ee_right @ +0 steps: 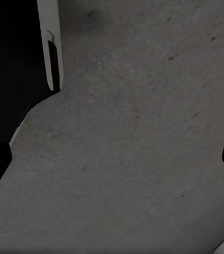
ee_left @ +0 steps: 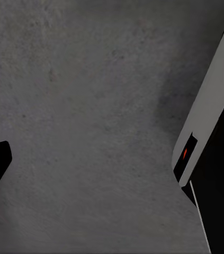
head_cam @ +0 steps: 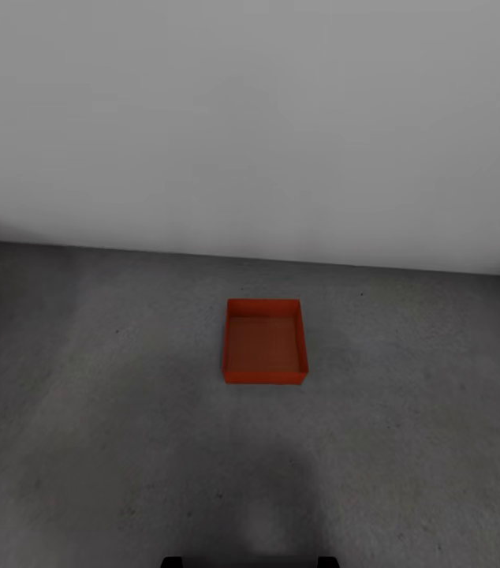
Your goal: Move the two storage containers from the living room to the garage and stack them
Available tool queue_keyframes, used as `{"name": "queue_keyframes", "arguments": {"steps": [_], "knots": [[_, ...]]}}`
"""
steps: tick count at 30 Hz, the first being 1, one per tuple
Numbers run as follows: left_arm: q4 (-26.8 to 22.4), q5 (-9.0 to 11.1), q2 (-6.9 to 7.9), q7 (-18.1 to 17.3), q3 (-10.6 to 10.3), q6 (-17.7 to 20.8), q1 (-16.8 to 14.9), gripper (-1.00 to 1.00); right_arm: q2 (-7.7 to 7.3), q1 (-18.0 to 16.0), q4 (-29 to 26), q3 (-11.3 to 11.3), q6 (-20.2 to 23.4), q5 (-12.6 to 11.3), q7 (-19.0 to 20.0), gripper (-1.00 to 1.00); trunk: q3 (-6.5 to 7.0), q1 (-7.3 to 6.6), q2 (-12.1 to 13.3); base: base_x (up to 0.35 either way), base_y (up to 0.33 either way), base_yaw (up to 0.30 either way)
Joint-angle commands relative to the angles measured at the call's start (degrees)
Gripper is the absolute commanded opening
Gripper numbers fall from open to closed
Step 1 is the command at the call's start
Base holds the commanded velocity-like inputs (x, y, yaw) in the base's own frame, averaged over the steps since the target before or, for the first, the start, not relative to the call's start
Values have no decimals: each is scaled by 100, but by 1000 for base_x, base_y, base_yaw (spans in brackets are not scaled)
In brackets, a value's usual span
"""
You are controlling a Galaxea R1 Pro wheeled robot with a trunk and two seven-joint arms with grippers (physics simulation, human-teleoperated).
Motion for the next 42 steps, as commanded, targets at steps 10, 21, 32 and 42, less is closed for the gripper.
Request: {"name": "queue_keyframes", "arguments": {"steps": [10, 21, 32, 42], "knots": [[-22, 24, -97, 14, -40, -186, -5, 100, 47, -3, 11, 53, -6, -23, 83, 100, 89, 0, -2, 0, 0, 0], [-24, 26, -217, 14, -39, -189, -6, 100, 175, -3, 10, 60, 295, -11, 455, 100, 191, 0, -2, 0, 0, 0], [-24, 26, -219, 14, -39, -189, -6, 100, 206, -3, 10, 54, 307, 59, 485, 100, 292, 0, -2, 0, 0, 0], [-24, 26, -219, 14, -39, -189, -6, 100, 251, -3, 10, 54, 284, 54, 486, 100, 385, 0, -2, 0, 0, 0]]}}
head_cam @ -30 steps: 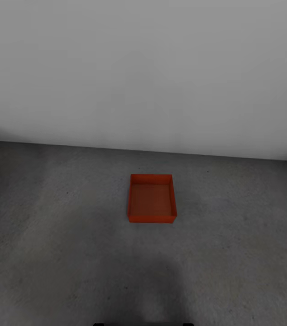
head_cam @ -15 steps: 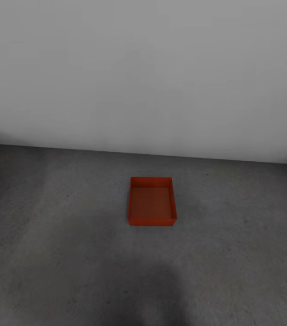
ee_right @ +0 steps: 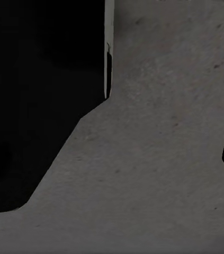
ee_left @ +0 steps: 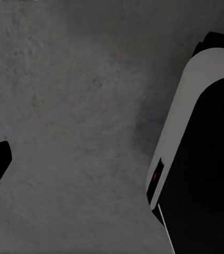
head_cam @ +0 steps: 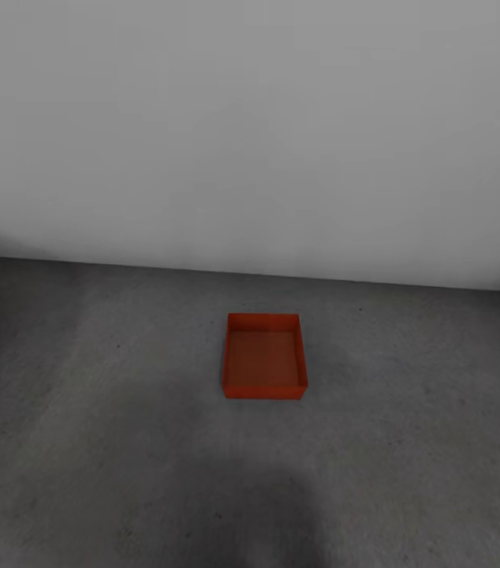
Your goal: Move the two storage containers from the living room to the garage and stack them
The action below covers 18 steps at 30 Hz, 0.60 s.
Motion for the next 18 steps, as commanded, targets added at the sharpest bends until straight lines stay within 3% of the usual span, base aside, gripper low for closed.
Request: {"name": "queue_keyframes", "arguments": {"steps": [1, 6, 18], "knots": [[2, 51, 0, 12, -49, -15, -2, 100, 20, -5, 18, 46, -32, -48, 8, 100, 6, 0, -2, 0, 0, -12], [2, 51, 0, 12, -49, -15, -2, 100, 93, -5, 18, 46, -19, -42, 3, 100, 52, 0, -2, 0, 0, -55], [2, 51, 0, 12, -49, -15, -2, 100, 102, -5, 18, 45, -15, -48, -13, 100, 163, 0, -2, 0, 0, -81]]}}
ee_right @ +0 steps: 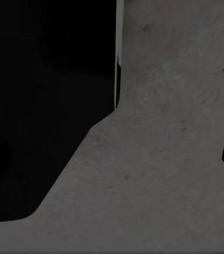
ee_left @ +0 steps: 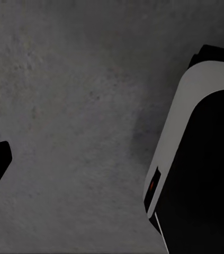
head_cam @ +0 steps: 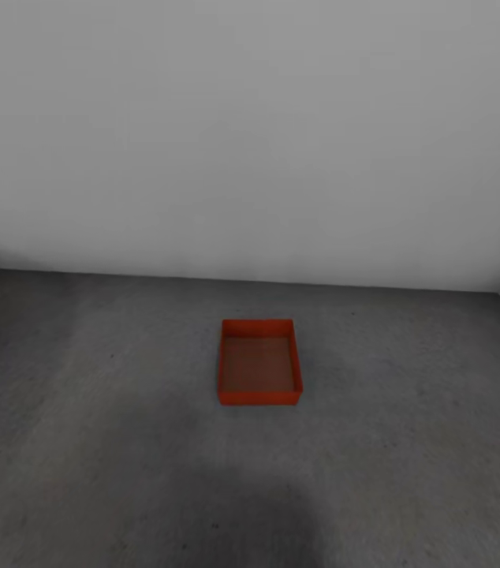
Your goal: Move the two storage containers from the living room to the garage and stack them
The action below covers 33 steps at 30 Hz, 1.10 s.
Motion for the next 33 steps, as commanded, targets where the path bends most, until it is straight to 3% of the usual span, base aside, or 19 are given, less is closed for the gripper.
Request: {"name": "queue_keyframes", "arguments": {"steps": [1, 33], "knots": [[2, 51, 0, 12, -49, -15, -1, 100, 3, -6, 18, 48, -29, -45, 7, 100, 6, 0, -2, 0, 0, -84], [2, 51, 0, 12, -49, -15, -1, 100, 3, -6, 17, 48, -48, -44, 14, 100, 296, 0, -2, 0, 0, -116]]}}
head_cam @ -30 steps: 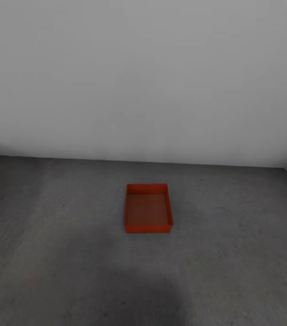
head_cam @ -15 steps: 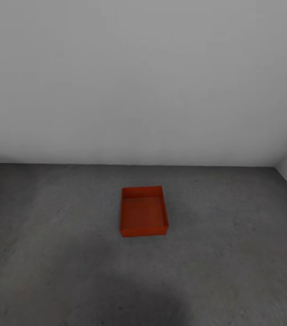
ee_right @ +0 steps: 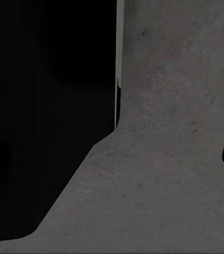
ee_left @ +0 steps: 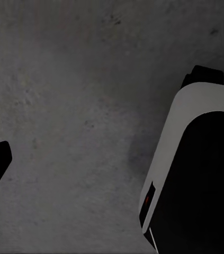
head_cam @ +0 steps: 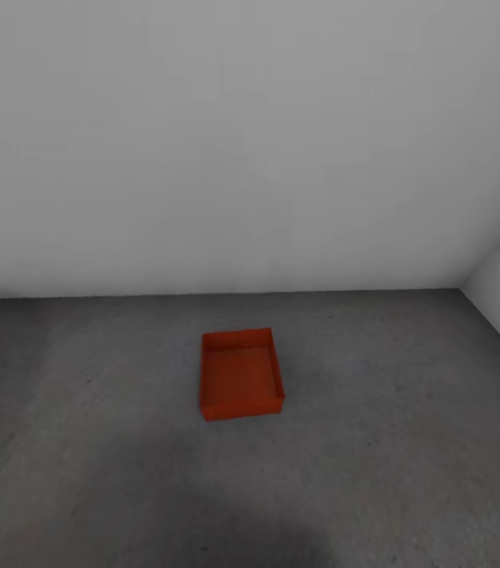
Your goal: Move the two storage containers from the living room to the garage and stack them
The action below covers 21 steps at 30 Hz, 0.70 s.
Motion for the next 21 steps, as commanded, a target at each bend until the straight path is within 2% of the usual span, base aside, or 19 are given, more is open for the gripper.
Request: {"name": "queue_keyframes", "arguments": {"steps": [1, 21], "knots": [[1, 52, 0, 12, -49, -14, -1, 100, 3, -6, 18, 48, -28, -47, 8, 100, 5, 0, -3, 0, 0, -130], [1, 52, 0, 12, -49, -14, -1, 100, 3, -6, 18, 46, -22, -49, -1, 100, 183, 0, -3, 0, 0, -130]]}}
